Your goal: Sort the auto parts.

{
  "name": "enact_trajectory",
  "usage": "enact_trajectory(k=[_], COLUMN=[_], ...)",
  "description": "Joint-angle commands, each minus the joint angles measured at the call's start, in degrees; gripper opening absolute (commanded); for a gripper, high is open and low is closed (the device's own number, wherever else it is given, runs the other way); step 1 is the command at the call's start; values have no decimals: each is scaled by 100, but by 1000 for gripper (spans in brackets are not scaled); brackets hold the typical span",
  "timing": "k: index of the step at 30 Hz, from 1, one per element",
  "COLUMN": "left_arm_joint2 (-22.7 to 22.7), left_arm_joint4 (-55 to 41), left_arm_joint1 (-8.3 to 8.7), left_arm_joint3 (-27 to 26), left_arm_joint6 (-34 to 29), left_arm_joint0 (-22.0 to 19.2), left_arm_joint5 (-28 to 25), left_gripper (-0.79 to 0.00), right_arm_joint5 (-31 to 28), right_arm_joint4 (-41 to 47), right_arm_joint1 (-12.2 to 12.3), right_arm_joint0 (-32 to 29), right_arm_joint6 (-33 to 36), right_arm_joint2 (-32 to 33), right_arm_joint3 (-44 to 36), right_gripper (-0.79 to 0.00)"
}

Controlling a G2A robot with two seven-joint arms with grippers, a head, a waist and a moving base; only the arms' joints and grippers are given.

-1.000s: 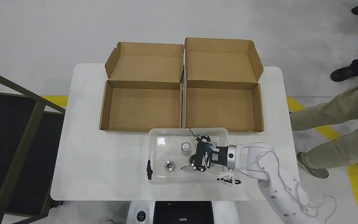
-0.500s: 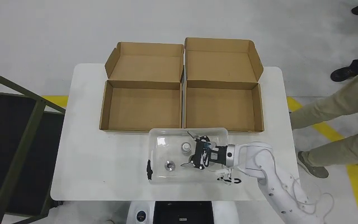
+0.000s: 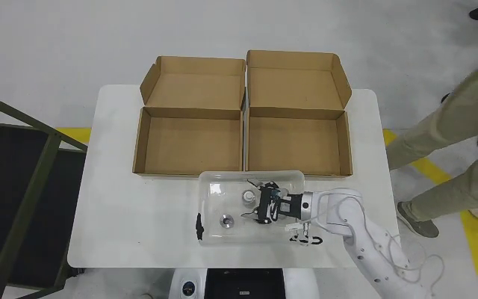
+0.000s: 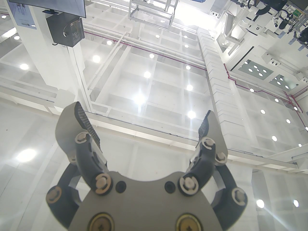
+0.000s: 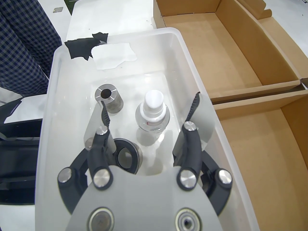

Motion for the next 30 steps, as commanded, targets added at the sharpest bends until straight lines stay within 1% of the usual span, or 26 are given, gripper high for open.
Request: enact_trajectory(k=[1, 4, 8, 9, 12, 13, 14, 15, 20, 21, 24, 25, 27, 28, 30], left_arm_joint2=[0, 0, 0, 0, 0, 0, 0, 0, 0, 0, 0, 0, 0, 0, 0], left_arm_joint4=[0, 0, 0, 0, 0, 0, 0, 0, 0, 0, 0, 0, 0, 0, 0], left_arm_joint1=[0, 0, 0, 0, 0, 0, 0, 0, 0, 0, 0, 0, 0, 0, 0], left_arm_joint3=[0, 0, 0, 0, 0, 0, 0, 0, 0, 0, 0, 0, 0, 0, 0], left_arm_joint6=[0, 0, 0, 0, 0, 0, 0, 0, 0, 0, 0, 0, 0, 0, 0], left_arm_joint0=[0, 0, 0, 0, 0, 0, 0, 0, 0, 0, 0, 0, 0, 0, 0], left_arm_joint5=[0, 0, 0, 0, 0, 0, 0, 0, 0, 0, 0, 0, 0, 0, 0], left_gripper=[0, 0, 0, 0, 0, 0, 0, 0, 0, 0, 0, 0, 0, 0, 0], right_arm_joint5=[4, 6, 38, 40, 63, 68, 84, 96, 96, 92, 62, 38, 17, 5, -11], right_arm_joint4=[-27, -84, -90, -84, -69, -74, -64, -52, -15, -8, 4, 16, 36, 51, 80], right_arm_joint1=[3, -1, -17, -21, -26, -27, -28, -29, -18, -15, -7, -4, 3, 6, 14], right_arm_joint0=[19, 87, 205, 227, 277, 289, 300, 311, 349, 348, 344, 337, 320, 312, 301], right_arm_joint6=[27, 69, 87, 93, 123, 127, 128, 129, 137, 139, 150, 149, 140, 132, 112], right_arm_joint2=[-21, -82, -187, -210, -264, -272, -280, -284, -265, -265, -270, -274, -274, -273, -260], right_arm_joint3=[13, 36, 115, 119, 149, 165, 198, 220, 279, 284, 287, 287, 277, 269, 259], right_gripper=[-231, -222, -231, -252, -283, -311, -379, -403, -409, -422, -551, -606, -751, -785, -785])
